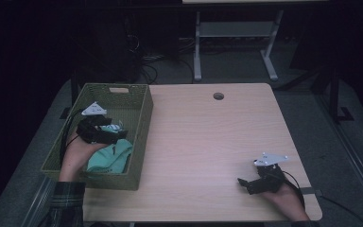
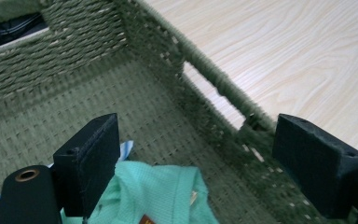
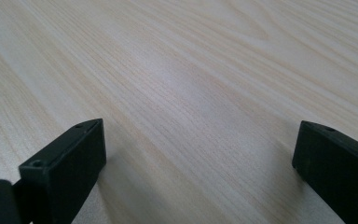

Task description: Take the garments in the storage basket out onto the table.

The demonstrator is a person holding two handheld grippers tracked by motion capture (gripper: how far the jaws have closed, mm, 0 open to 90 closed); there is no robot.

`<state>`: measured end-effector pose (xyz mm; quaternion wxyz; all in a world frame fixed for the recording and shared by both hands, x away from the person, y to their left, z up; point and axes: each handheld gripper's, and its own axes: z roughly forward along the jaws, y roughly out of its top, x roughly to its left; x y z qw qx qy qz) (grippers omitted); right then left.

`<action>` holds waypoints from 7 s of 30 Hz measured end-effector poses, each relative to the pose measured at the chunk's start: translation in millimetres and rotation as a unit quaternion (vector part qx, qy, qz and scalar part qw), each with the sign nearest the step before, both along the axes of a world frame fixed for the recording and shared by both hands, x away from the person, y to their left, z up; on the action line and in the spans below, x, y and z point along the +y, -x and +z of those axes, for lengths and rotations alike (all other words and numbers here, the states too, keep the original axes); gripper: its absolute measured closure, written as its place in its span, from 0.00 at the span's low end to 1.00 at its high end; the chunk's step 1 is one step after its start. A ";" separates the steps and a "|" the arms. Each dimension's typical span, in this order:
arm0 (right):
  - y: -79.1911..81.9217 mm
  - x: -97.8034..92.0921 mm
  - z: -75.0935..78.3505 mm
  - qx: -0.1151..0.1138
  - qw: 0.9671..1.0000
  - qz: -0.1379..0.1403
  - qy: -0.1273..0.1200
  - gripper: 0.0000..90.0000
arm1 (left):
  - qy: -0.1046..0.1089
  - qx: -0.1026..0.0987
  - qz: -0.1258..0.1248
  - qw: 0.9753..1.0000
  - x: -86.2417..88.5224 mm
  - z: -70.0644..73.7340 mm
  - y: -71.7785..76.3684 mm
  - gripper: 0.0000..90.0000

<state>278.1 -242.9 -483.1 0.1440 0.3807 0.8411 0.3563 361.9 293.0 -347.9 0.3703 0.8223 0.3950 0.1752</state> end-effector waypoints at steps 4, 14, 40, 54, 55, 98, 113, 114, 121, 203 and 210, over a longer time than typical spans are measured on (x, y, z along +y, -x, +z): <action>0.0 0.0 0.0 0.000 1.000 0.000 0.000 0.03 | -0.004 0.004 0.004 1.000 3.5 -5.5 -2.8 0.16; 0.0 0.0 0.0 0.000 1.000 0.000 0.000 0.03 | -0.021 0.022 0.011 0.999 10.8 -25.9 -11.7 0.16; 0.0 0.0 0.0 0.000 1.000 0.000 0.000 0.03 | -0.105 0.105 0.008 0.989 3.8 -67.2 -23.3 0.16; 0.1 0.0 0.0 0.000 1.000 0.000 0.000 0.03 | -0.134 0.165 0.006 0.977 0.1 -81.0 -25.5 0.16; 0.1 0.0 0.0 0.000 1.000 0.000 0.000 0.03 | -0.134 0.165 0.006 0.977 0.1 -81.0 -25.5 0.16; 0.1 0.0 0.0 0.000 1.000 0.000 0.000 0.03 | -0.135 0.208 0.031 0.968 0.7 -73.8 -23.7 0.90; 0.0 0.0 0.0 0.000 1.000 0.000 0.000 0.03 | 0.009 0.142 0.033 0.989 22.6 -51.1 -18.6 0.90; 0.0 0.0 0.0 0.000 1.000 0.000 0.000 0.03 | 0.019 0.133 0.033 0.990 23.6 -48.8 -17.3 0.90; 0.0 0.0 0.0 0.000 1.000 0.000 0.000 0.03 | 0.053 0.105 0.031 0.993 29.0 -40.4 -14.1 0.90; 0.7 0.4 0.3 0.005 1.000 -0.003 -0.001 0.03 | 0.209 -0.071 -0.160 0.962 -82.2 101.5 10.5 0.91; 0.7 0.4 0.3 0.005 1.000 -0.003 -0.002 0.03 | 0.211 -0.070 -0.176 0.959 -98.0 97.0 12.0 0.91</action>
